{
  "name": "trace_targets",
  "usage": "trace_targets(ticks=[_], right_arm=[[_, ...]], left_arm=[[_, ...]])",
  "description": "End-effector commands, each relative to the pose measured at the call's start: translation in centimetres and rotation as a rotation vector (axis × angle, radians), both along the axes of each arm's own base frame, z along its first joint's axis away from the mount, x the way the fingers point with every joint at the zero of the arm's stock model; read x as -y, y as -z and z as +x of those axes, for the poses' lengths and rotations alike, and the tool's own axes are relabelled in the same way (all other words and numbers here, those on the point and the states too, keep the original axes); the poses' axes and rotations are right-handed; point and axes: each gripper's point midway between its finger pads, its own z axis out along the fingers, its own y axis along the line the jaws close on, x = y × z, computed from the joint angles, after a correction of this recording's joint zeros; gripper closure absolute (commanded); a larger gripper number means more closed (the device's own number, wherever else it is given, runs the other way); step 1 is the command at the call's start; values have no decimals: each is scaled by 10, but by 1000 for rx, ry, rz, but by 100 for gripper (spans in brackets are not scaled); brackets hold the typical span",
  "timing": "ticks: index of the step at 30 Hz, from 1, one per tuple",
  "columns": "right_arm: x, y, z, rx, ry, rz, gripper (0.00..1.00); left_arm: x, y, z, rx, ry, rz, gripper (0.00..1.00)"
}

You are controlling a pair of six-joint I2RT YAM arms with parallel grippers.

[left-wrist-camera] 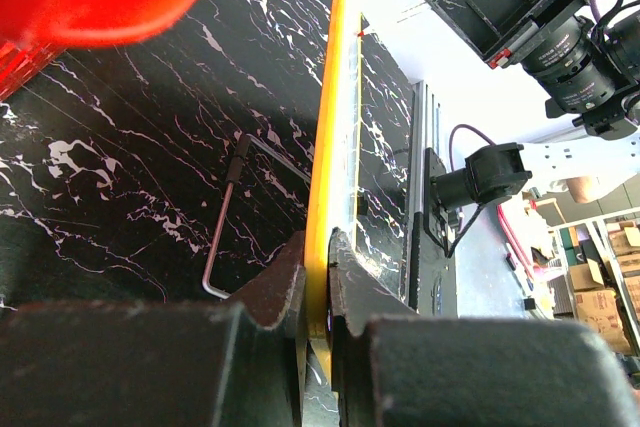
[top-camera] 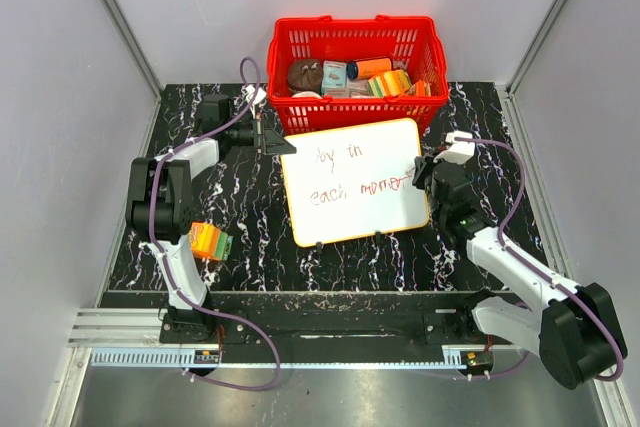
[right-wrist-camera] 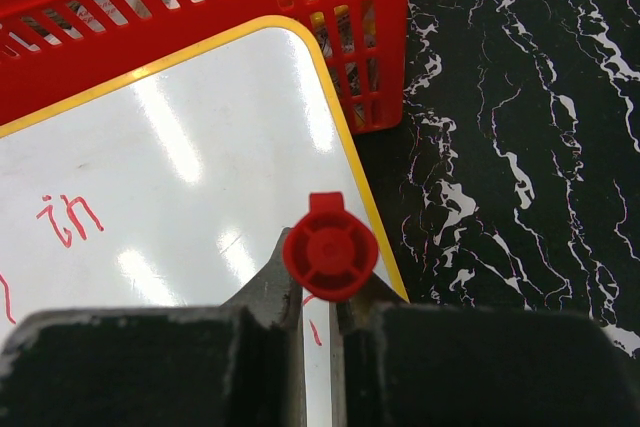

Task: Write a sentence on the whiteboard
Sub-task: Write on the whiteboard with the whiteboard.

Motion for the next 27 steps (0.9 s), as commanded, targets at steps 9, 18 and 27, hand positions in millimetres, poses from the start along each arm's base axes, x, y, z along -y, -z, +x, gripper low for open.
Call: trace_targets(ticks=[9, 18, 27], right_arm=[[2, 1, -7, -6, -5, 18, 100], [4, 16, -19, -41, -16, 20, 100], [10, 31, -27, -84, -1, 4, 100]], left_arm=[[17, 27, 8, 155, 8, 71, 100], [17, 28, 8, 155, 7, 75, 100], [17, 29, 7, 150, 7, 76, 100]])
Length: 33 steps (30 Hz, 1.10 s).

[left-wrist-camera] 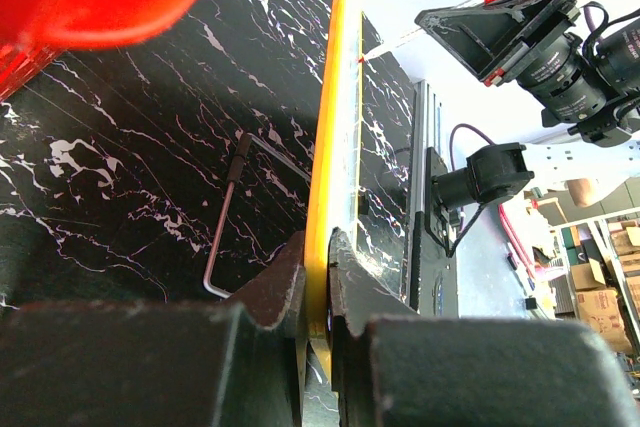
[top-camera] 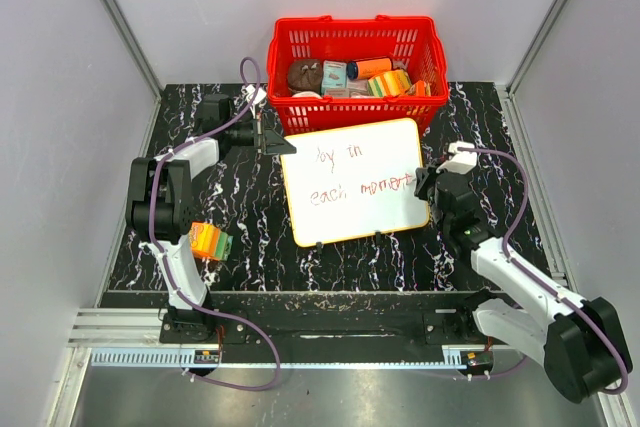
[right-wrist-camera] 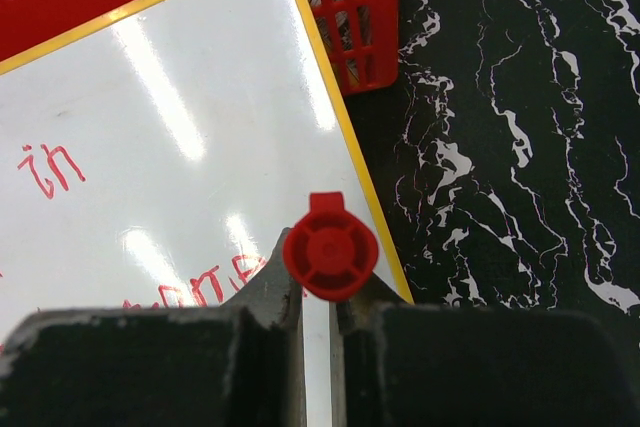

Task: Write a sentence on the whiteboard
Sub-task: Write on the whiteboard with the whiteboard.

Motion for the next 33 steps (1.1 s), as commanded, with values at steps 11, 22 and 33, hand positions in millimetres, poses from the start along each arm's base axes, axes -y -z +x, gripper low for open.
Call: trace_targets(ticks=[11, 22, 33], right_arm=[[18, 11, -9, -45, 72, -30, 100], [23, -16, -1, 12, 114, -21, 100], [8, -60, -14, 109, 19, 102, 100]], left_arm=[[17, 29, 7, 151, 6, 74, 100], [17, 28, 7, 154, 6, 73, 100], [17, 24, 9, 168, -2, 77, 89]])
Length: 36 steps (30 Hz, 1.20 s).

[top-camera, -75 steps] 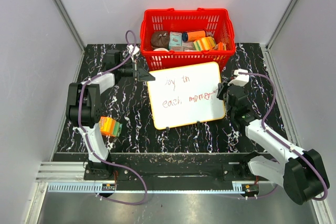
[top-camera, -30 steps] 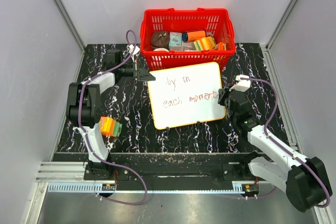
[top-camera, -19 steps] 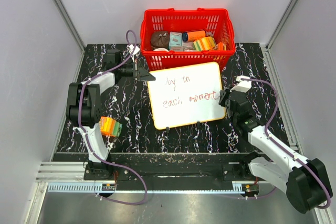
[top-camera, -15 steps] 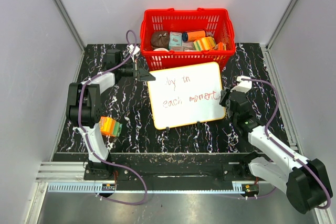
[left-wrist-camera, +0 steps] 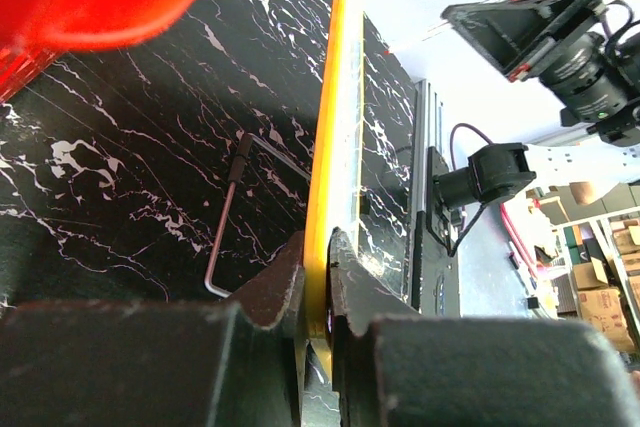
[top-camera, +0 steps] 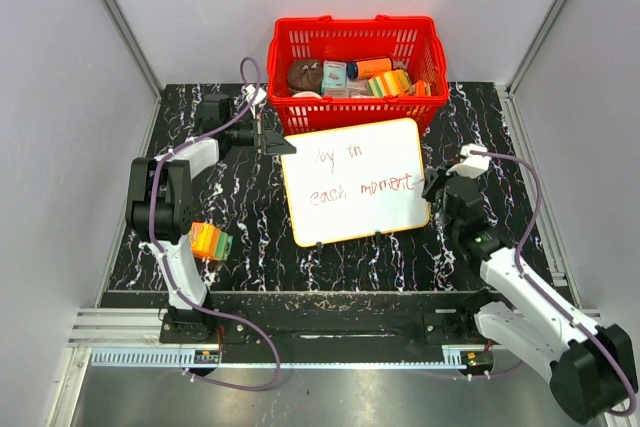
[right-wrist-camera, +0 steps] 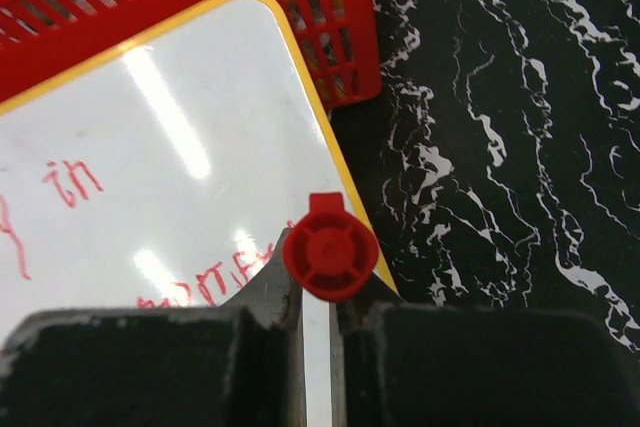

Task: Write a sentence on the whiteboard
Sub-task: Write on the whiteboard with the whiteboard, then put down the whiteboard marker at the center of the board.

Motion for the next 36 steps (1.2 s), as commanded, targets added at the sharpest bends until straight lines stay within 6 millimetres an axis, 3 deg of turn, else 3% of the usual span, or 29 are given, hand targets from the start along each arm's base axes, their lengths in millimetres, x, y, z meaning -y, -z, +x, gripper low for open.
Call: trace_targets(ticks=[1, 4, 8, 12, 16, 18, 19, 21, 22, 23, 27, 29, 32, 35, 36], right_arm=[[-7, -56, -3, 121, -40, 102, 100], [-9, -63, -8, 126, -58, 111, 100], [-9, -66, -11, 130, -64, 119, 100], [-8, -66, -14, 123, -65, 113, 100], [-10, -69, -18, 116, -86, 112, 100], [-11, -68, -21, 93, -102, 107, 100], [-15, -69, -23, 90, -127, 113, 100], [-20, -68, -29, 68, -151, 138, 100], [-25, -70, -34, 68, -183, 161, 100], [-28, -68, -37, 54, -193, 196, 100], [-43, -52, -61, -37, -264, 315, 100], [-52, -49, -75, -70, -300, 410, 100], [-60, -22, -98, -179, -321, 518, 100], [-67, -10, -117, -245, -338, 640, 100], [-67, 10, -124, -305, -320, 660, 100]], left_arm=[[17, 22, 9, 175, -4, 77, 81], [17, 18, 8, 195, -9, 66, 68], [15, 10, 9, 240, -38, 74, 43], [12, 0, 7, 281, -94, 89, 27], [3, -20, 10, 336, -194, 136, 18], [-7, -20, 15, 342, -290, 188, 16], [-11, -34, 14, 379, -336, 198, 13], [-27, -30, 17, 379, -467, 255, 9], [-33, -48, 14, 420, -521, 255, 3], [-44, -49, 17, 426, -598, 286, 1], [-67, -71, -9, 448, -756, 291, 1], [-79, -69, -16, 413, -825, 325, 1], [-95, -74, -32, 363, -914, 347, 1], [-104, -77, -48, 312, -979, 336, 1], [-106, -82, -56, 303, -997, 312, 1]])
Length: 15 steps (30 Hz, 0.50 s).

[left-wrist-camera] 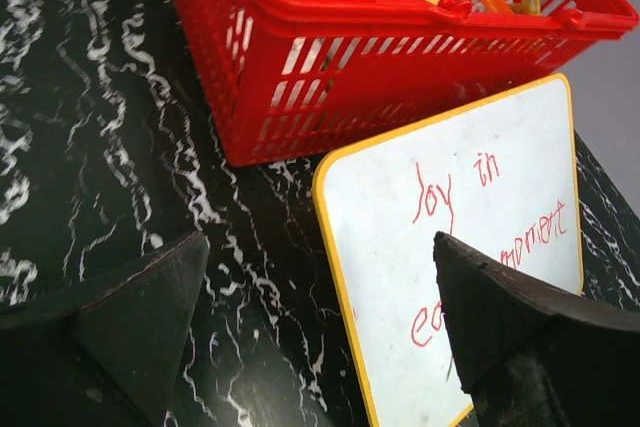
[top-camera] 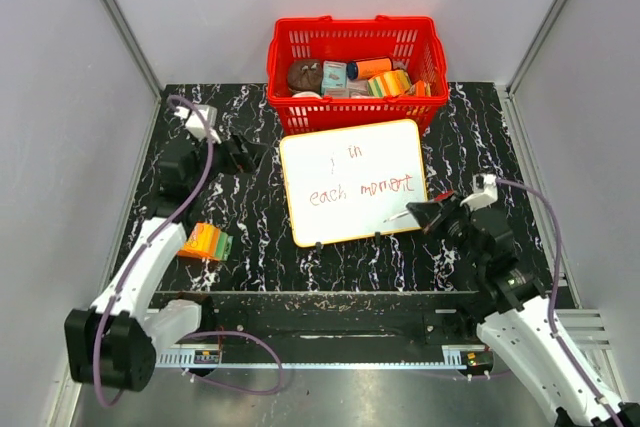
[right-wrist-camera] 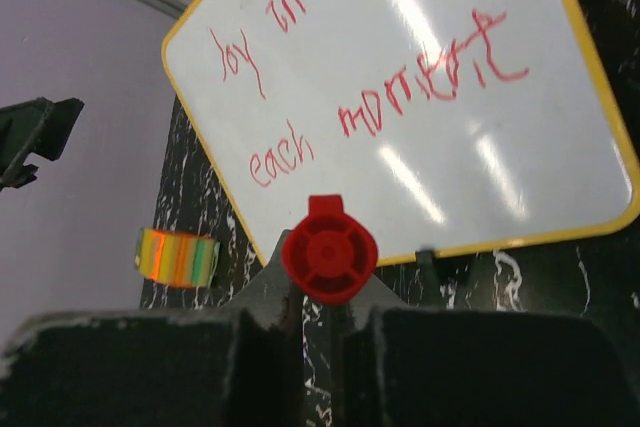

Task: Write a sentence on the whiteboard
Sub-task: Put down the whiteboard marker at the center of the board.

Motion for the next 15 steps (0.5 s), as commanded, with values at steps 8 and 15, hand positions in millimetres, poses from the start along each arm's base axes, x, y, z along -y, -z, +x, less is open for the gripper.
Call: trace_targets(ticks=[8, 15], right_arm=[[-20, 118, -79, -495, -65, 315, 100], [-5, 147, -96, -579, -2, 264, 84]], left_arm=[[-28, -3, -52, -96, -186, -106, 1], [-33, -26, -66, -66, -200, -102, 1]])
